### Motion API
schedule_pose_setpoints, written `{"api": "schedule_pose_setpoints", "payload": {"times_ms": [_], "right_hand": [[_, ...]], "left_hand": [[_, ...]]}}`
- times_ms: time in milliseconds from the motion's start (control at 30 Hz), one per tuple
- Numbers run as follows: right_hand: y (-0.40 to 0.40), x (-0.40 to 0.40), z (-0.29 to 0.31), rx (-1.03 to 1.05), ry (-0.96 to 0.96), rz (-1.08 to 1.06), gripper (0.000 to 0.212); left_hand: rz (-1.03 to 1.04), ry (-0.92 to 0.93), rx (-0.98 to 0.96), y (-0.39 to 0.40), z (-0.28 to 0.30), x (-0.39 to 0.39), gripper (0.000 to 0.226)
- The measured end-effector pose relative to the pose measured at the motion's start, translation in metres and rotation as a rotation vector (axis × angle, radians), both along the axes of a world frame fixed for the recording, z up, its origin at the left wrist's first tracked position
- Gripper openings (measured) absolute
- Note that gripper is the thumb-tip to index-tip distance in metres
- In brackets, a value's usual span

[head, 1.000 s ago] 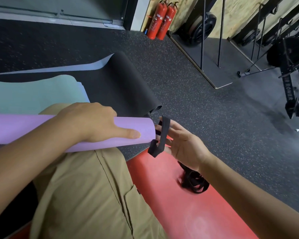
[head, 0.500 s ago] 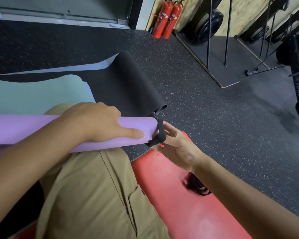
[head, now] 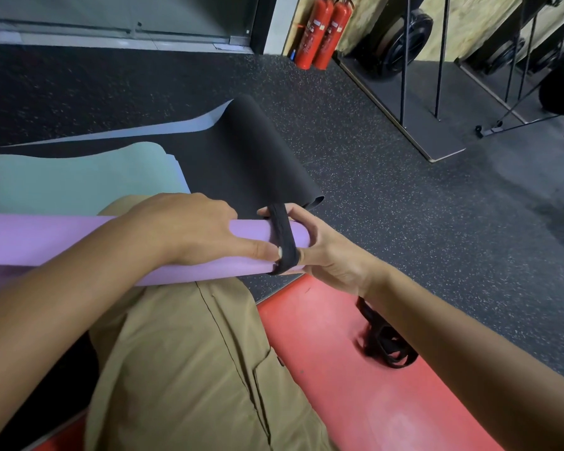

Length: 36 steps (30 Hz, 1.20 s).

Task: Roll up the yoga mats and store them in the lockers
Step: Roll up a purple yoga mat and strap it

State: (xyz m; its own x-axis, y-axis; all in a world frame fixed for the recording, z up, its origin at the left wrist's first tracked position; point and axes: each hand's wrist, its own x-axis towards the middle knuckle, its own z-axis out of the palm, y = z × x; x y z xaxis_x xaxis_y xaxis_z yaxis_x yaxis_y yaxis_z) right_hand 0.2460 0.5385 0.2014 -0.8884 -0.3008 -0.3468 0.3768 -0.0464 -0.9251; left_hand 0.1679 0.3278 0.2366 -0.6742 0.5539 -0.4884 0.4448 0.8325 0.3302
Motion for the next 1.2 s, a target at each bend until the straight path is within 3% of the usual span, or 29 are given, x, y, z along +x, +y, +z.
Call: {"api": "schedule_pose_setpoints", "payload": {"times_ms": [233,500,733,867,967,1200], "right_hand": [[-0.01,-0.003,0.005,-0.003,0.007,-0.052,0.059],[-0.008,-0.002,0.008,-0.003,-0.036,0.023,0.065],[-0.01,-0.015,0.036,0.682,0.285,0.207,0.051],[-0.024,-0.018,0.038,0.943,0.43,0.33,0.058],[-0.024,-0.019,0.036,0.917,0.442,0.308,0.064],[-0.013,-0.016,0.031,0.545,0.361,0.071,0.074]], "left_hand": [[-0.007,-0.051,0.153,-0.014,-0.004,-0.006,0.135],[0.002,-0.013,0.172,-0.018,-0.008,-0.005,0.12],[0.05,0.031,0.127,-0.02,-0.01,-0.004,0.12],[0.099,0.057,0.108,-0.019,-0.009,0.0,0.107],[0.122,0.049,0.113,-0.02,-0.004,0.003,0.104],[0.197,0.04,0.239,-0.037,0.006,0.004,0.095]]}}
